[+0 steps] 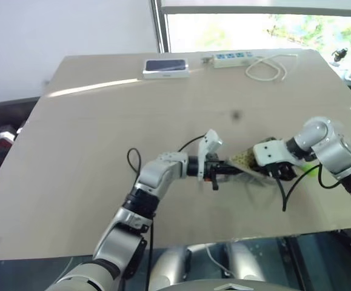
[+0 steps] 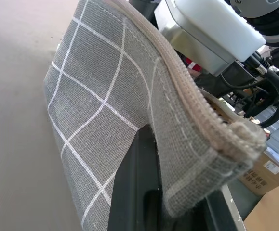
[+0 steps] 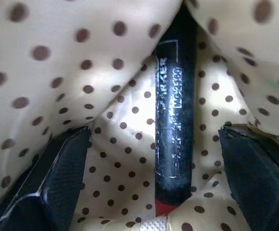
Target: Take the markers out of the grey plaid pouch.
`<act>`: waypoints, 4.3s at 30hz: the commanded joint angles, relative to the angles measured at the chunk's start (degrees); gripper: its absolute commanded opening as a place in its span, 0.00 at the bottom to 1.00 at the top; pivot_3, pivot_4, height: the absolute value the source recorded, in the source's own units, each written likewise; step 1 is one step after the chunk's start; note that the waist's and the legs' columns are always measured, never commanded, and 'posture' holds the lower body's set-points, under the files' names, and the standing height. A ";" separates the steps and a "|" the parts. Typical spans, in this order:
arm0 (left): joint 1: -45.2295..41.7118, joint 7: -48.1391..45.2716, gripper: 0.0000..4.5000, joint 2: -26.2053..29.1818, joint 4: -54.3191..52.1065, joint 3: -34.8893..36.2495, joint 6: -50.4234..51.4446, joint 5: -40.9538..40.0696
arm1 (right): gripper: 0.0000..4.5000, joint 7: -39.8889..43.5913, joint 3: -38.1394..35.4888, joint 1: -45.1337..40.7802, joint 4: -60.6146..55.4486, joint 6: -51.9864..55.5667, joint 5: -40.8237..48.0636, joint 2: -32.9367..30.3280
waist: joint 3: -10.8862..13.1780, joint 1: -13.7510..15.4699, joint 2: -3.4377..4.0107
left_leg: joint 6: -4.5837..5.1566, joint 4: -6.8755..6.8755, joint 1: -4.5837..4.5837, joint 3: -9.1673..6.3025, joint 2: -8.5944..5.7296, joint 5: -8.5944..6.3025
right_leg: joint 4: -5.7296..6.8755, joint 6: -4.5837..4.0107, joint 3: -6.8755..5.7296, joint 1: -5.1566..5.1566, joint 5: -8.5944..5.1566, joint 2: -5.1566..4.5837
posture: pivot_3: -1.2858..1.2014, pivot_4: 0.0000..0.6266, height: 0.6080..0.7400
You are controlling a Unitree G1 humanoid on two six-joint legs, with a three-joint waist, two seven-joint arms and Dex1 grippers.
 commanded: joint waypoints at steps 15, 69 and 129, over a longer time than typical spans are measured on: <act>4.06 -1.43 0.00 2.38 -9.61 -1.90 0.25 -0.57 | 0.16 -4.79 -2.49 1.77 -2.21 2.92 -3.34 0.59 | 0.00 -0.22 -0.01 | 0.01 -0.07 0.69 -0.01 0.01 -0.02 | -0.03 0.00 0.03 0.68 0.00 0.01 | 0.52 0.24 1.00; 2.75 -1.44 0.00 4.59 -9.92 0.42 4.67 -4.26 | 0.81 -7.44 -0.95 3.26 -7.66 5.15 -2.78 -2.51 | 0.06 1.00 0.03 | 0.01 -0.30 0.52 0.03 0.02 -0.02 | -0.17 0.00 0.06 0.42 -0.01 0.01 | 0.52 0.24 1.00; 6.16 -3.49 0.00 9.10 -12.03 -2.67 -5.76 1.82 | 0.14 -11.09 -17.02 15.61 -22.86 13.02 12.36 -7.77 | 0.10 1.37 0.03 | 0.00 -0.37 0.41 -0.07 0.03 -0.02 | -0.34 -0.06 -0.03 0.40 0.04 0.00 | 0.52 0.24 1.00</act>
